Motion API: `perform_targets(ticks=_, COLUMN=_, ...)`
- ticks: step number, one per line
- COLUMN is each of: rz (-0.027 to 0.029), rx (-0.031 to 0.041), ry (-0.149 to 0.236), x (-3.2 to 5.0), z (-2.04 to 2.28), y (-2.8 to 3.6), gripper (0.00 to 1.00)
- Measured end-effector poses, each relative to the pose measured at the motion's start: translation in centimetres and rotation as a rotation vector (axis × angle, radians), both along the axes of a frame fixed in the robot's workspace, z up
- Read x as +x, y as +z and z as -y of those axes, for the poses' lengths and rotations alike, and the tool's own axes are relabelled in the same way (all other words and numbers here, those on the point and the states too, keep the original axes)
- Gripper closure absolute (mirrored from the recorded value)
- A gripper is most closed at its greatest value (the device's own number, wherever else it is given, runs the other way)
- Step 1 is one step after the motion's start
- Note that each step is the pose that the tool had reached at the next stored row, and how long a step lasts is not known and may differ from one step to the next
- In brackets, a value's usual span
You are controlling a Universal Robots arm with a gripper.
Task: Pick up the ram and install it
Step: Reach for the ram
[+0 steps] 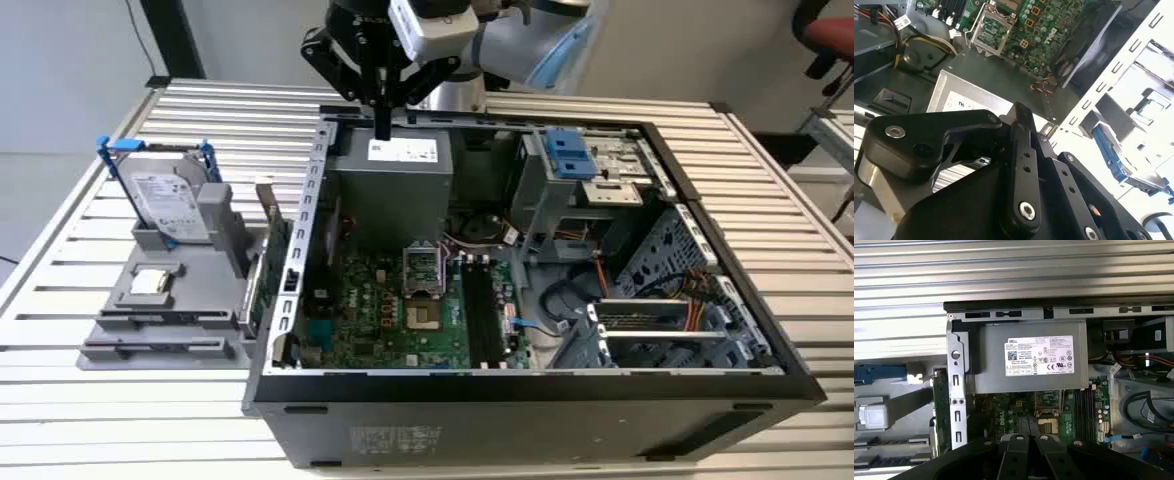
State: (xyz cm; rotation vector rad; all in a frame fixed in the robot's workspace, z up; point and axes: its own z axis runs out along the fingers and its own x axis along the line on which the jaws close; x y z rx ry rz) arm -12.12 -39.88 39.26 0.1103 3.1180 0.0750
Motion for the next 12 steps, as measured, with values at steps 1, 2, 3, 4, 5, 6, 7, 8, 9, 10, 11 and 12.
perform_targets(ticks=1, rz=0.0, rx=0.0, ry=0.0, x=0.0, z=0.0, y=0.0, gripper=1.0)
perform_targets(ticks=2, rz=0.0, rx=0.0, ry=0.0, x=0.0, z=0.0, y=0.0, gripper=1.0)
perform_targets(ticks=3, rz=0.0, rx=0.0, ry=0.0, x=0.0, z=0.0, y=0.0, gripper=1.0)
perform_targets(ticks=4, rz=0.0, rx=0.0, ry=0.0, x=0.0, z=0.0, y=0.0, gripper=1.0)
perform_targets(ticks=5, rz=0.0, rx=0.0, ry=0.0, x=0.0, z=0.0, y=0.0, gripper=1.0)
perform_targets(ticks=6, rz=0.0, rx=0.0, ry=0.0, x=0.0, z=0.0, y=0.0, gripper=1.0)
perform_targets(ticks=7, rz=0.0, rx=0.0, ry=0.0, x=0.0, z=0.0, y=0.0, gripper=1.0)
perform_targets(ticks=8, rz=0.0, rx=0.0, ry=0.0, x=0.0, z=0.0, y=0.0, gripper=1.0)
perform_targets(ticks=9, rz=0.0, rx=0.0, ry=0.0, x=-0.01, z=0.0, y=0.0, gripper=1.0)
perform_targets(ticks=10, rz=0.0, rx=0.0, ry=0.0, x=-0.03, z=0.0, y=0.0, gripper=1.0)
perform_targets(ticks=11, rz=0.0, rx=0.0, ry=0.0, x=-0.05, z=0.0, y=0.0, gripper=1.0)
perform_targets(ticks=12, rz=0.0001, rx=0.0, ry=0.0, x=-0.11, z=0.0, y=0.0, gripper=1.0)
